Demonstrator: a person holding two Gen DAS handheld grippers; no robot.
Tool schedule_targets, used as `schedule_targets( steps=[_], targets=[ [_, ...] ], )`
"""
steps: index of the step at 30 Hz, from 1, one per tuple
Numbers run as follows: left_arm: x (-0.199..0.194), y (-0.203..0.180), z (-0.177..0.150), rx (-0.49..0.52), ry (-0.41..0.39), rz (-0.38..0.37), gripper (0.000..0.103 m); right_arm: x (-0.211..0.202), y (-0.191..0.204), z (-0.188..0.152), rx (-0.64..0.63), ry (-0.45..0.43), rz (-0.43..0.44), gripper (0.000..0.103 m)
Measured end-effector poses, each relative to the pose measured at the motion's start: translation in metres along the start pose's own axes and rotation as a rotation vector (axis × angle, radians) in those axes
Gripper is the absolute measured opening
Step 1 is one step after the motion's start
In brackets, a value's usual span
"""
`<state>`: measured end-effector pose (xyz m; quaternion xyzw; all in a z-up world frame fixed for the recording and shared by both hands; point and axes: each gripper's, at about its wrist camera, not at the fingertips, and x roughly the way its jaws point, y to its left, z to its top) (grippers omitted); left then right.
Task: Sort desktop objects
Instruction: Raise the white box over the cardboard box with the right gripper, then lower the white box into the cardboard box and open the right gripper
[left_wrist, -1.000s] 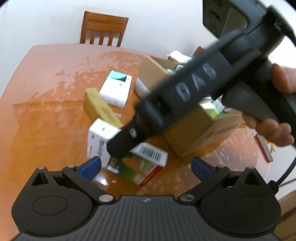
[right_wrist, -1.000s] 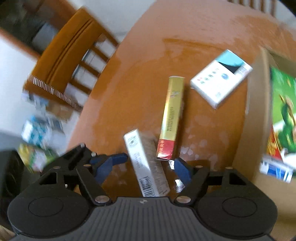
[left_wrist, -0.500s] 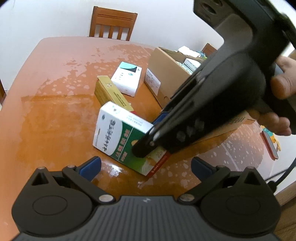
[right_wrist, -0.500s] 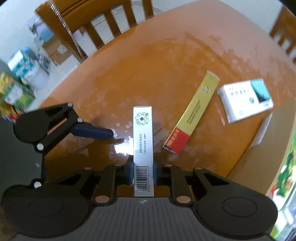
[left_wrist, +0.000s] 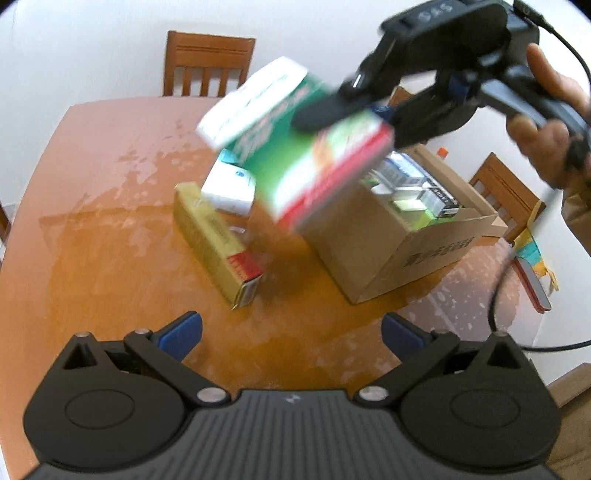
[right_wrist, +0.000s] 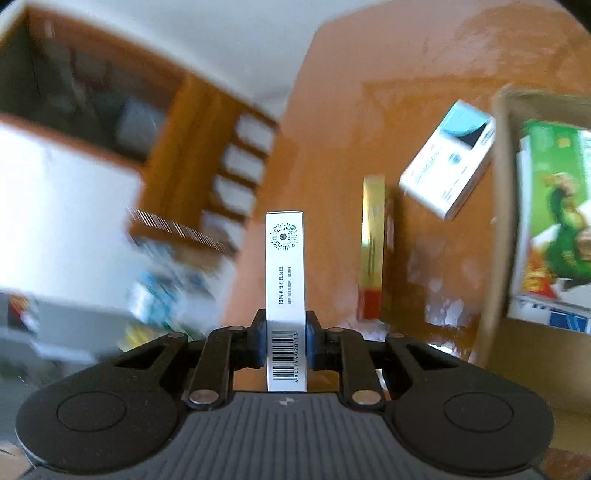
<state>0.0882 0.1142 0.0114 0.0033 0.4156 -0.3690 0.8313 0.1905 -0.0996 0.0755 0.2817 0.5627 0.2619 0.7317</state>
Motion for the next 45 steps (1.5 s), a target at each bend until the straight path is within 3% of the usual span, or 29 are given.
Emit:
schedule_targets(
  steps=[5,9,15,21,28,32,39,45],
  targets=[
    [0.004,-0.014,0.012,0.046,-0.002,-0.032,0.103,-0.067,-0.038,0.01,0.121,-0.193,0.037,0.023],
    [0.008,-0.023,0.021,0.081,0.001,-0.055,0.103,-0.094,-0.081,0.012,0.229,-0.271,0.049,0.023],
    [0.019,-0.039,0.031,0.116,0.005,-0.067,0.103,-0.081,-0.135,0.014,0.354,-0.26,0.053,0.024],
    [0.024,-0.039,0.031,0.105,0.022,-0.061,0.103,-0.07,-0.148,0.021,0.36,-0.235,0.033,0.024],
    [0.026,-0.037,0.031,0.095,0.025,-0.06,0.103,-0.079,-0.14,0.026,0.288,-0.21,-0.095,0.03],
    [0.028,-0.035,0.031,0.089,0.026,-0.064,0.103,-0.085,-0.126,0.028,0.217,-0.194,-0.217,0.048],
    [0.027,-0.034,0.03,0.088,0.025,-0.071,0.103,-0.095,-0.095,0.025,0.098,-0.217,-0.38,0.056],
    [0.027,-0.034,0.03,0.09,0.021,-0.075,0.103,-0.093,-0.06,0.02,-0.052,-0.245,-0.575,0.063]
  ],
)
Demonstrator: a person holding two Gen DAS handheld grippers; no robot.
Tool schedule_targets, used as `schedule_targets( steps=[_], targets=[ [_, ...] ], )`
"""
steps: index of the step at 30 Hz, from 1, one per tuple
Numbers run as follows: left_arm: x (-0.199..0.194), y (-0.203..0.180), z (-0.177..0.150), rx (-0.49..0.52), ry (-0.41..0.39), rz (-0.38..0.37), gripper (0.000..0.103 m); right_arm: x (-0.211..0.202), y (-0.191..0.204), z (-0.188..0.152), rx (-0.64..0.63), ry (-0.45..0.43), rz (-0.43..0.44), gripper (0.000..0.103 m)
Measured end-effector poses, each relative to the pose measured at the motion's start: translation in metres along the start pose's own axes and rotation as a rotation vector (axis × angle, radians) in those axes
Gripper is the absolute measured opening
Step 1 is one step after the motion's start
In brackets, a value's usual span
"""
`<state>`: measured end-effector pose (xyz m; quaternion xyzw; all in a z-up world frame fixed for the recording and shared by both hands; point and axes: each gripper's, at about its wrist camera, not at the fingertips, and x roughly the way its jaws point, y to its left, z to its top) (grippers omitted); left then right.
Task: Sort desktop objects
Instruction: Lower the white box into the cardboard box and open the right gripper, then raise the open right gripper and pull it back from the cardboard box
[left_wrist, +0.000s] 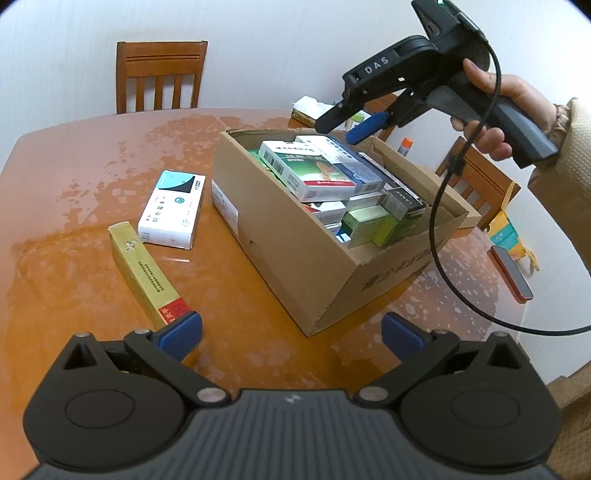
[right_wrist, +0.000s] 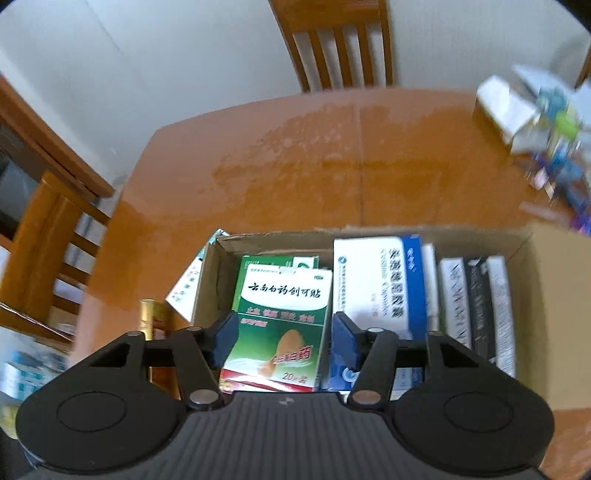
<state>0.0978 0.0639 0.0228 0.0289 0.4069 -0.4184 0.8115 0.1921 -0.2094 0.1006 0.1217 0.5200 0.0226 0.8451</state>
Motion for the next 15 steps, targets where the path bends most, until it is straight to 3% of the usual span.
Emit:
schedule_targets(
  steps=[7,15],
  targets=[
    [0.001,0.002,-0.002,-0.011,0.003,0.006,0.103,0.012,0.031,-0.016,-0.206,0.004,-0.136,0.066],
    [0.007,0.002,0.0,-0.006,0.016,0.008,0.103,0.028,0.037,-0.026,-0.271,0.048,-0.084,0.066]
  ],
)
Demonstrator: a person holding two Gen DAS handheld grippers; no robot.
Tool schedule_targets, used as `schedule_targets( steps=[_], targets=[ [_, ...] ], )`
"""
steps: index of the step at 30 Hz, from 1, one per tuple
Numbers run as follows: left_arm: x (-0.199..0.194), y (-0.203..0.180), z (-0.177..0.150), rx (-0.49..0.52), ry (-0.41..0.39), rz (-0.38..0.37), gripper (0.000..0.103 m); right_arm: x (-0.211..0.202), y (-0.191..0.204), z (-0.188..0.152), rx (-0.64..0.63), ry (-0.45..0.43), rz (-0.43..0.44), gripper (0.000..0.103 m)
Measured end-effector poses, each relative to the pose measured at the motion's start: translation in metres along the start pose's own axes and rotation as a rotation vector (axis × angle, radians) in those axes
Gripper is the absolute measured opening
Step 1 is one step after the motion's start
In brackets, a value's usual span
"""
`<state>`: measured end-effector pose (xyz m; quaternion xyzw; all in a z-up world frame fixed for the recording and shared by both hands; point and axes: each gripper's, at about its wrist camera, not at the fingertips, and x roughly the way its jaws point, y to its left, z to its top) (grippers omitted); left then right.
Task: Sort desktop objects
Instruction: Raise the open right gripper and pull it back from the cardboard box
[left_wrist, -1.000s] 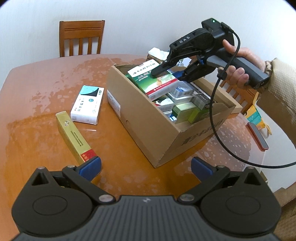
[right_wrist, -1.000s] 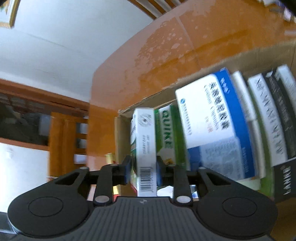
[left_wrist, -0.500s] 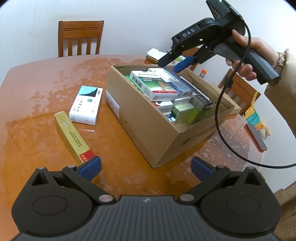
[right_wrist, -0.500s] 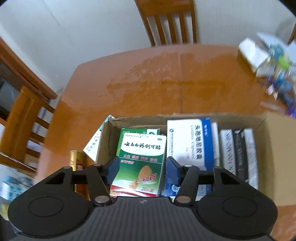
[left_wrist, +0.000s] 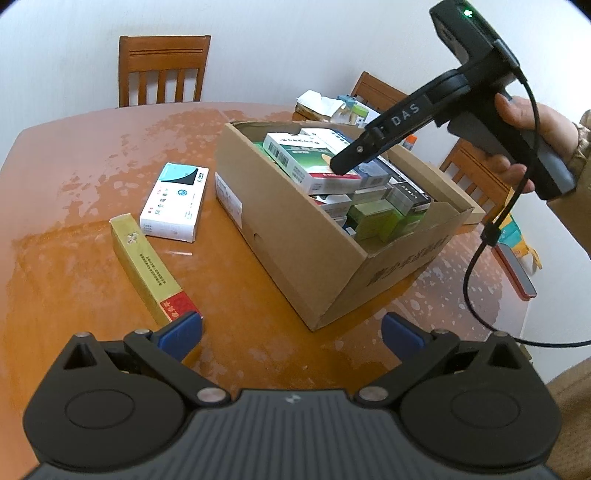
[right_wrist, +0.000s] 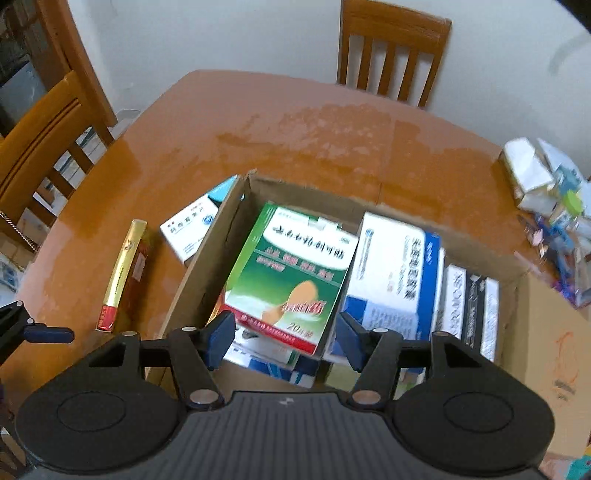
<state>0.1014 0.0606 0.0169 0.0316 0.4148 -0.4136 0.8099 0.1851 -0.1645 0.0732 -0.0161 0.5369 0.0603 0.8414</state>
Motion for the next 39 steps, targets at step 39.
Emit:
schedule_targets(
  steps=[39],
  targets=[
    [0.01,0.005,0.005,-0.017,0.013,0.002,0.103,0.014,0.002,0.01,0.047,0.042,0.084,0.081]
  ],
)
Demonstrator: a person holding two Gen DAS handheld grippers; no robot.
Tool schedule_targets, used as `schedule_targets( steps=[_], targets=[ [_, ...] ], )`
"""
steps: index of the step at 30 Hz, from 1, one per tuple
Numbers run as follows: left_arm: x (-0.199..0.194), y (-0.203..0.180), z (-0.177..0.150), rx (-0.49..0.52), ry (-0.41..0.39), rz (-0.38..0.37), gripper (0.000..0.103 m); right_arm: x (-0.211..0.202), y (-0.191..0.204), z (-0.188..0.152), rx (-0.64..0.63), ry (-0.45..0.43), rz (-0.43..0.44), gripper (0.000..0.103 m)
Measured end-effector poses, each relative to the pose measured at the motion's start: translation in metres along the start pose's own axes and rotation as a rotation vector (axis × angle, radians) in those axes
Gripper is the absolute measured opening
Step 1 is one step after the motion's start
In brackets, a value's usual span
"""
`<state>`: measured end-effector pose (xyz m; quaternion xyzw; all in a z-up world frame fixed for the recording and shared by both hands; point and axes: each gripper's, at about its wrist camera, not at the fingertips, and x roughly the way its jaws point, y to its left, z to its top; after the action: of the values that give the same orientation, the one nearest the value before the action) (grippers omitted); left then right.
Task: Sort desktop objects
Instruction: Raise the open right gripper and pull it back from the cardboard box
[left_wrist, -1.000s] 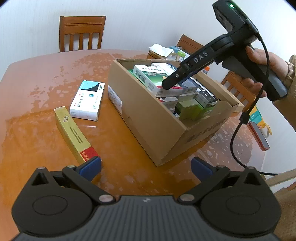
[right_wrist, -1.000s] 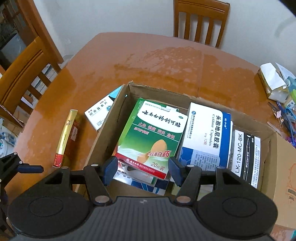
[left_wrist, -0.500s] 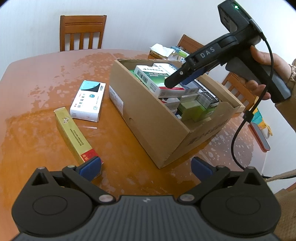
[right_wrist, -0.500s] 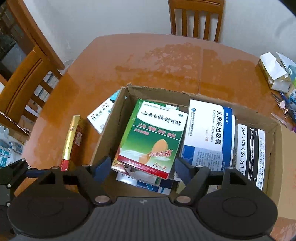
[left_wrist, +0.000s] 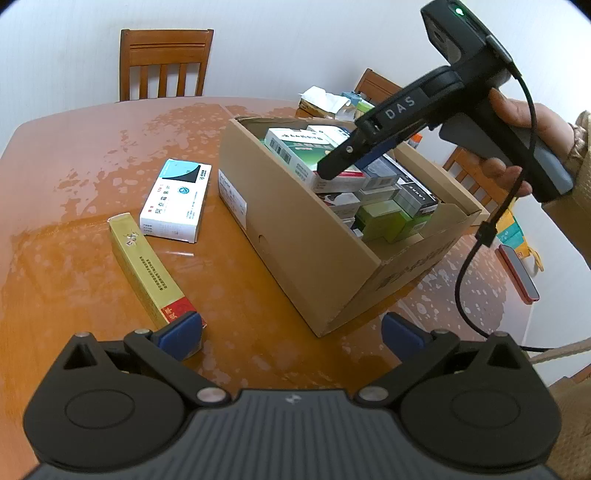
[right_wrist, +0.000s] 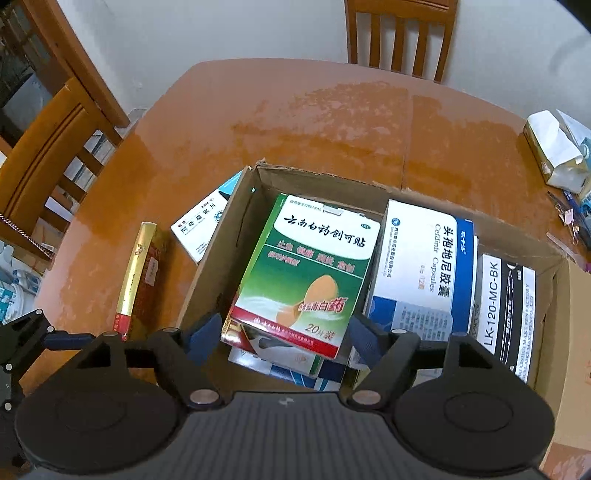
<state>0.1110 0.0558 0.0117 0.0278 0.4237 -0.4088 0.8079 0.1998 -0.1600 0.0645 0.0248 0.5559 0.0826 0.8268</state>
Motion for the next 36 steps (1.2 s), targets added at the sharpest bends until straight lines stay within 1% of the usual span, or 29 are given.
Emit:
schedule_targets(
  steps=[14,19,20,23,26,29,31,34,36],
  targets=[
    [-0.001,0.002,0.001,-0.007,-0.003,0.013,0.103,0.004,0.003,0.017,-0.024,-0.011,0.006,0.081],
    [-0.001,0.001,0.001,-0.008,-0.007,0.019,0.103,-0.012,-0.005,0.013,0.033,-0.052,0.034,0.081],
    [-0.001,0.001,0.001,-0.007,-0.007,0.021,0.103,-0.016,-0.008,0.011,0.052,-0.064,0.04,0.083],
    [-0.002,-0.002,0.002,0.006,-0.006,0.032,0.103,-0.026,-0.015,0.001,0.112,-0.096,0.046,0.084],
    [-0.005,-0.006,0.003,0.026,-0.011,0.052,0.103,-0.038,-0.018,-0.012,0.174,-0.151,0.028,0.084],
    [-0.008,-0.008,0.003,0.03,-0.015,0.076,0.103,-0.048,-0.019,-0.028,0.229,-0.205,0.002,0.088],
    [-0.01,-0.009,0.003,0.025,-0.014,0.092,0.103,-0.051,-0.014,-0.039,0.217,-0.214,0.019,0.088],
    [-0.012,-0.008,0.001,0.015,-0.002,0.114,0.103,-0.055,-0.002,-0.056,0.153,-0.214,0.028,0.088],
    [-0.012,-0.009,0.0,0.004,0.009,0.128,0.103,-0.057,0.004,-0.066,0.132,-0.214,0.043,0.089]
  ],
)
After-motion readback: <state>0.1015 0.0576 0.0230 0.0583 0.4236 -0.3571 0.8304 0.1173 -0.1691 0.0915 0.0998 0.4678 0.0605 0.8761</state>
